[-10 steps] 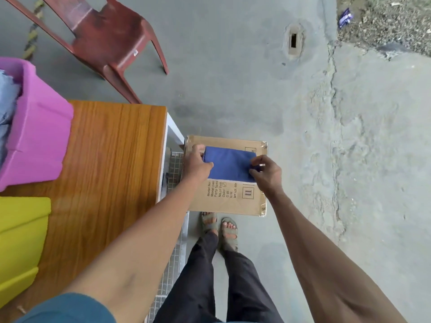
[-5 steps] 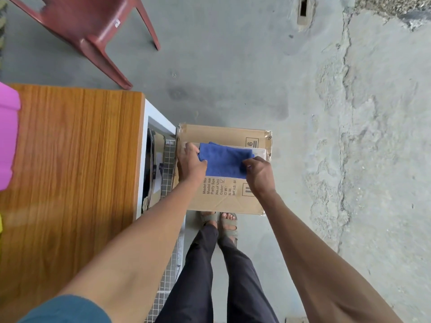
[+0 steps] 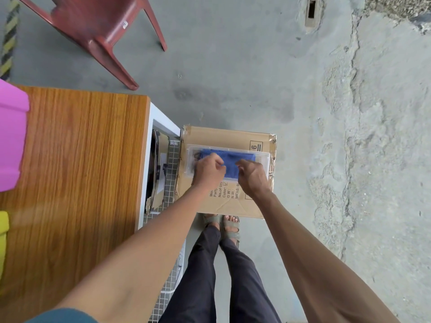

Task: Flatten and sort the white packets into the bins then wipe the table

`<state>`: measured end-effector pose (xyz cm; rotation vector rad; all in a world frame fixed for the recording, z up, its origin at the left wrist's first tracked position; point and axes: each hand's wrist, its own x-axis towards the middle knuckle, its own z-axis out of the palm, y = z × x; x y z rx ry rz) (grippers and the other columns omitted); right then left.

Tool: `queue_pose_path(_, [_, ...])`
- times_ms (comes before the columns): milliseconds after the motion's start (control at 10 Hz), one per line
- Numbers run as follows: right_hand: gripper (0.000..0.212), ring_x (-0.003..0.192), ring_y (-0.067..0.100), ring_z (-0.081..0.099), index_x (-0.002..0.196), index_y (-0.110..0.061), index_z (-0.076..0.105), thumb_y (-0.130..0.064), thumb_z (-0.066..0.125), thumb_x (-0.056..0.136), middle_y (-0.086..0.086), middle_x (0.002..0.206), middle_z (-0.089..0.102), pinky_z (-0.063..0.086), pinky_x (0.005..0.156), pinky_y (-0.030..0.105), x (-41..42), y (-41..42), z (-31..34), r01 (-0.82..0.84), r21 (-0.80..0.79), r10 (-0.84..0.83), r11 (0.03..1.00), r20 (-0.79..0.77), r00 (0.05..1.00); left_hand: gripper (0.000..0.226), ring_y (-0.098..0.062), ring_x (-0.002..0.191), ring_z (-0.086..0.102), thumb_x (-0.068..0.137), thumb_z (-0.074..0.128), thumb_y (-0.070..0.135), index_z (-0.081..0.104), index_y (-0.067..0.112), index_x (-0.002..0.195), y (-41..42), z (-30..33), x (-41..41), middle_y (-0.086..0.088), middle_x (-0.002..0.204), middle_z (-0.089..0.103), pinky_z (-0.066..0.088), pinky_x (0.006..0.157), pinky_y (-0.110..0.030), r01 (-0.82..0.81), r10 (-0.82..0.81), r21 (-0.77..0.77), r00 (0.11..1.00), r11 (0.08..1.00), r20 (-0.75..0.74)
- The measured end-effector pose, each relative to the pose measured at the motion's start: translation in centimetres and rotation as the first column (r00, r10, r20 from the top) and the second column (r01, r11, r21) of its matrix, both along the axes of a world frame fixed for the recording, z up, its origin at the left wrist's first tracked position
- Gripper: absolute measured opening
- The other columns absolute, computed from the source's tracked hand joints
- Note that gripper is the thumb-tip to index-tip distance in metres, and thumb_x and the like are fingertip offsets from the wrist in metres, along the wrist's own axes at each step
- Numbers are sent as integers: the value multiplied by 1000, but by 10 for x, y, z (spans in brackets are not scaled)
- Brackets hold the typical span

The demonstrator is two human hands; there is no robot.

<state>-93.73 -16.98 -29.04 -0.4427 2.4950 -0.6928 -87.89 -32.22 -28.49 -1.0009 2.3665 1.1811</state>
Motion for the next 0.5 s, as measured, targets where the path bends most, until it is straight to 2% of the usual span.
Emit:
queue_pose_path(100, [39,97,38,73,126,0,68,7,51,92,19,109,76,59,87,47,-1,-10,-7,-39,-43,40,998,18,999,40,-16,123,66,101,57,9,63,14,140,9,-8,-13,-2,130,72,47,105,-24,57,-75,221,994,974,74])
queue_pose_path(200, [42,107,39,70,131,3,64,7,49,92,20,117,74,55,98,45,-6,-14,-23,-34,-35,35,999,51,998,49,-18,133,59,100,51,6,56,13,149,6,-25,-24,-2,139,69,44,113,-29,10,-53,261,986,965,157])
queue_pose_path(300, [37,103,41,66,121,4,68,6,48,90,21,112,74,48,89,35,-12,-9,-23,67,62,-74,996,127,989,41,-28,127,63,99,53,10,64,13,139,-6,-41,-21,-9,134,71,50,109,-35,-91,29,244,968,965,248])
queue_pose_path(400, [22,87,40,59,102,2,64,3,46,89,24,103,70,37,69,30,-14,-2,-19,145,188,-181,971,190,965,44,-40,123,64,93,53,19,64,13,135,-19,-38,-17,-21,138,66,57,101,-45,-234,163,201,934,951,317])
queue_pose_path(500, [28,94,39,59,114,3,61,1,45,91,26,117,64,47,78,36,-17,-2,-9,167,284,-241,944,252,937,52,-39,127,59,100,46,11,52,16,151,-25,-15,-16,-18,145,57,51,97,-39,-242,199,78,913,967,356])
